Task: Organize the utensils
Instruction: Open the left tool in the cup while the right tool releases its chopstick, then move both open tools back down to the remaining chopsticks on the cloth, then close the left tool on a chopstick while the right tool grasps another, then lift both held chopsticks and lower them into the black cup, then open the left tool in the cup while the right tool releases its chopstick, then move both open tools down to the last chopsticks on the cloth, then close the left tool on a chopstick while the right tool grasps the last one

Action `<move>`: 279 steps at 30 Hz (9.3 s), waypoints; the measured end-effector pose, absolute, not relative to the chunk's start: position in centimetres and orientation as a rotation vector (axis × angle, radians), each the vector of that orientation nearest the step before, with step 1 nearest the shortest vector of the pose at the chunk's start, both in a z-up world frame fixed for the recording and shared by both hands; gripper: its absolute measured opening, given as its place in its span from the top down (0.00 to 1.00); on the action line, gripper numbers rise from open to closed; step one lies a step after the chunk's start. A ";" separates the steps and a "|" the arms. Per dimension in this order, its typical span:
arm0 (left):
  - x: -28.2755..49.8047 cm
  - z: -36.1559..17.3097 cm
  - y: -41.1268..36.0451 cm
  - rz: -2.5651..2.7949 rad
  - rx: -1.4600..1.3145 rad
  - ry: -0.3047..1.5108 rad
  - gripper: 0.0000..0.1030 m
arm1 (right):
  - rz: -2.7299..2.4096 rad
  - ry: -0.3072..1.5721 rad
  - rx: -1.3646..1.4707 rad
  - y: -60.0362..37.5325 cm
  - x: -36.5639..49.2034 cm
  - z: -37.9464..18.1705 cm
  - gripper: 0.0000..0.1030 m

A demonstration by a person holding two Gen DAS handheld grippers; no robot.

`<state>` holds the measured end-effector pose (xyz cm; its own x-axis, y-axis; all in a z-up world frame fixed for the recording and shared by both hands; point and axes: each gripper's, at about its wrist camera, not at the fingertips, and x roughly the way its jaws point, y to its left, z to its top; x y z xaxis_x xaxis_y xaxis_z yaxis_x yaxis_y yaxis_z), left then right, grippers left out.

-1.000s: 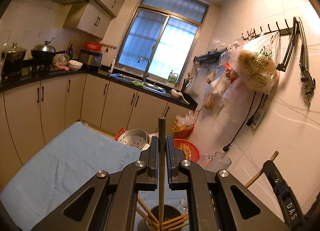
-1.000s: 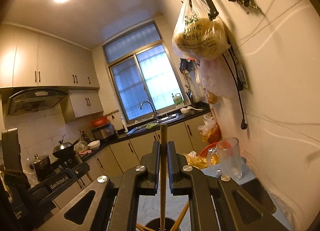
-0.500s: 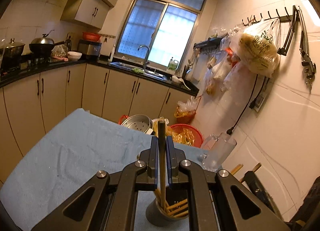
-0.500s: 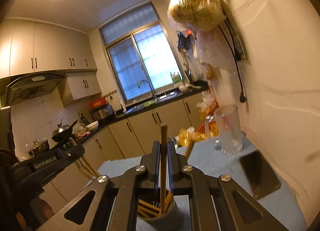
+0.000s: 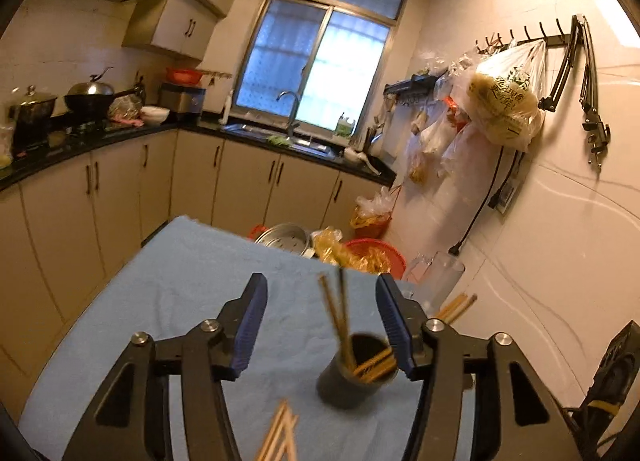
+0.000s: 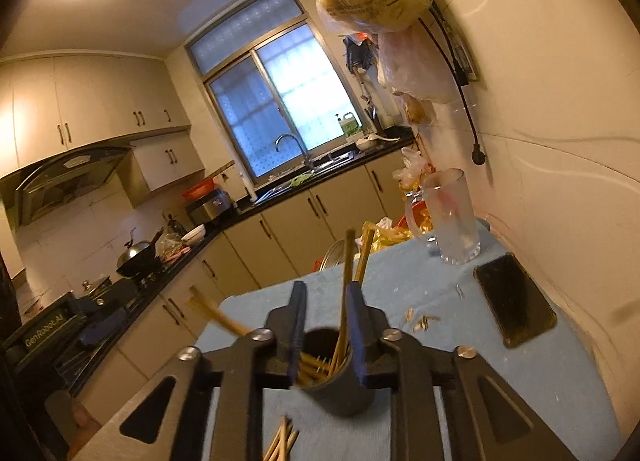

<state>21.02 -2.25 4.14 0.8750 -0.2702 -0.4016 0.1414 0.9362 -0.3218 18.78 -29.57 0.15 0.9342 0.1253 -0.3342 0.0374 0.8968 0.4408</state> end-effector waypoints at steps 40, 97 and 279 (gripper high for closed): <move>17.2 -9.0 3.1 -0.120 -0.126 0.909 0.32 | 0.298 0.892 0.266 -17.9 19.2 -10.1 0.63; 32.6 -15.0 -10.8 -0.291 0.216 1.204 0.69 | 0.172 1.091 0.205 -20.7 25.2 -15.9 0.89; 21.2 -10.6 4.8 -0.140 -0.175 0.962 0.42 | 0.163 1.217 0.193 -14.7 27.3 -15.3 0.87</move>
<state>21.21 4.79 -10.63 0.5644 -0.1962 -0.8018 0.0408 0.9768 -0.2103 27.34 -14.70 -15.28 0.3380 0.2275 -0.9132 -0.0212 0.9719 0.2343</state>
